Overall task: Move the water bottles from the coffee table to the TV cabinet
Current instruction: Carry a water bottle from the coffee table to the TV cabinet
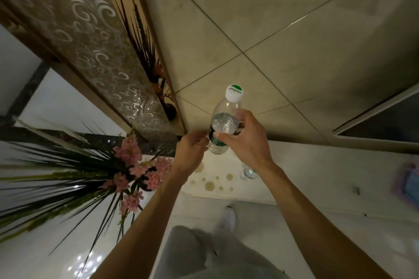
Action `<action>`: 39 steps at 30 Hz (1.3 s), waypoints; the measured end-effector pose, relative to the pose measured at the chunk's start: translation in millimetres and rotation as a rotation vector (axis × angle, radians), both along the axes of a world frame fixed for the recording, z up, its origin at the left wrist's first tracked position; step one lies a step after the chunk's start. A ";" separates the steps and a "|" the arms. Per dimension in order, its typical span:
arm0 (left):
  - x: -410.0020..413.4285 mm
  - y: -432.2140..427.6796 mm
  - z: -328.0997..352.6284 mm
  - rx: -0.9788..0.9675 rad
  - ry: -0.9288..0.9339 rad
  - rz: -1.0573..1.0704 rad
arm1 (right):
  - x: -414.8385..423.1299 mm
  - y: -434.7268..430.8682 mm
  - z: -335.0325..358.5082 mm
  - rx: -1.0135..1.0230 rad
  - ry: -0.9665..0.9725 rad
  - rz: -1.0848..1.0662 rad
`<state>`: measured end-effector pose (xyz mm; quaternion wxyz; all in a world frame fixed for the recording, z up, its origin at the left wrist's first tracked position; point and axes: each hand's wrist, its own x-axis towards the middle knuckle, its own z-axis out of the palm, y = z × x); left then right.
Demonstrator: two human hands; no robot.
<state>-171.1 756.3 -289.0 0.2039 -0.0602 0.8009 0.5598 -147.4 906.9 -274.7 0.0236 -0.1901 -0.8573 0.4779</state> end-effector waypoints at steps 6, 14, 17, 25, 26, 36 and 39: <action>-33.4 -0.1 -15.4 -0.054 -0.019 -0.137 | -20.4 -1.6 -14.7 -0.018 -0.030 -0.067; -93.3 -16.3 -88.2 -0.065 -0.106 -0.280 | -42.2 -35.5 -65.9 -0.021 -0.100 -0.341; -105.2 -19.4 -124.9 -0.089 -0.137 -0.381 | -35.9 -54.1 -101.4 -0.059 -0.116 -0.470; -92.8 -21.7 -223.1 -0.101 -0.294 -0.485 | -9.3 -94.8 -194.1 -0.130 -0.095 -0.718; -90.7 -21.5 -237.0 -0.100 -0.313 -0.481 | -7.8 -96.5 -207.6 -0.133 -0.093 -0.735; -81.5 16.3 -347.6 -0.034 -0.408 -0.495 | -2.6 -79.6 -334.3 -0.097 -0.075 -0.880; -84.8 31.1 -374.7 -0.027 -0.406 -0.539 | -5.7 -69.8 -363.2 -0.058 -0.033 -0.940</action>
